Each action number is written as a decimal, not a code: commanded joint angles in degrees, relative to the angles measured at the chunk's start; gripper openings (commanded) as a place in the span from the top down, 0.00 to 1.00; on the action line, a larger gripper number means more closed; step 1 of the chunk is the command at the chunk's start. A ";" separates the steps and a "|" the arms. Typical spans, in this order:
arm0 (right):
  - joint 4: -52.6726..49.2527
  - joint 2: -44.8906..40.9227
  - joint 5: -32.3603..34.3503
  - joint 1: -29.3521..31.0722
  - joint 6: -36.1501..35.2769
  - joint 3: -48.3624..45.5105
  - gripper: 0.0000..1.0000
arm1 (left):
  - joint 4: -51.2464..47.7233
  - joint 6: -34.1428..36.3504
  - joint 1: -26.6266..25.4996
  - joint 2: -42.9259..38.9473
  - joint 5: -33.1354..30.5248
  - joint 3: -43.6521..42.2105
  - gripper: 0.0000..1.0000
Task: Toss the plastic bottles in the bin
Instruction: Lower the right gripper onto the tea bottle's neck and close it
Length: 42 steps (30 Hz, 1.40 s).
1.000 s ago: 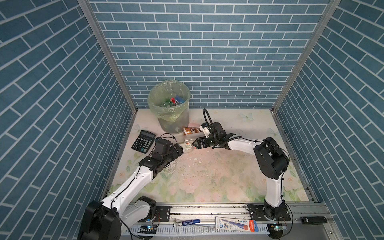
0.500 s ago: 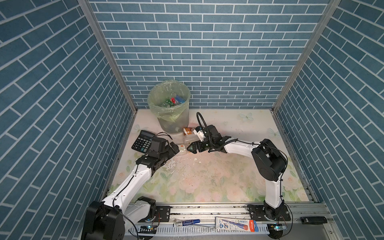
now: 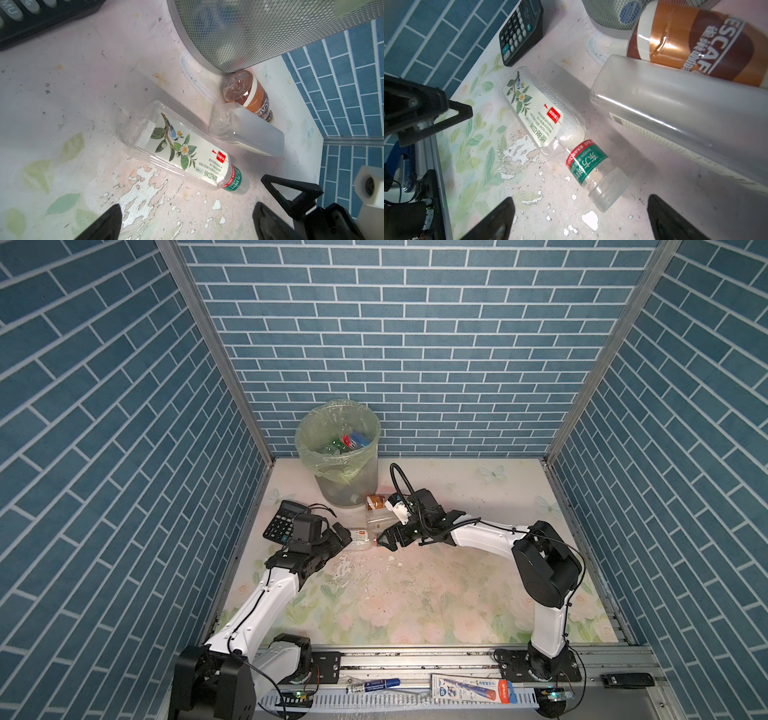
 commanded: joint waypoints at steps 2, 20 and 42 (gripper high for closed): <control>-0.60 2.69 0.70 0.39 -3.88 4.57 0.01 | -0.66 0.60 0.60 -1.07 0.68 -1.34 0.01; -0.77 9.03 1.48 4.41 -4.77 7.95 0.21 | -0.71 -0.20 3.67 -4.24 2.10 -5.50 0.01; -5.14 13.23 5.57 6.41 -7.65 11.32 0.44 | -0.98 -0.93 4.37 -5.73 2.28 -6.57 0.01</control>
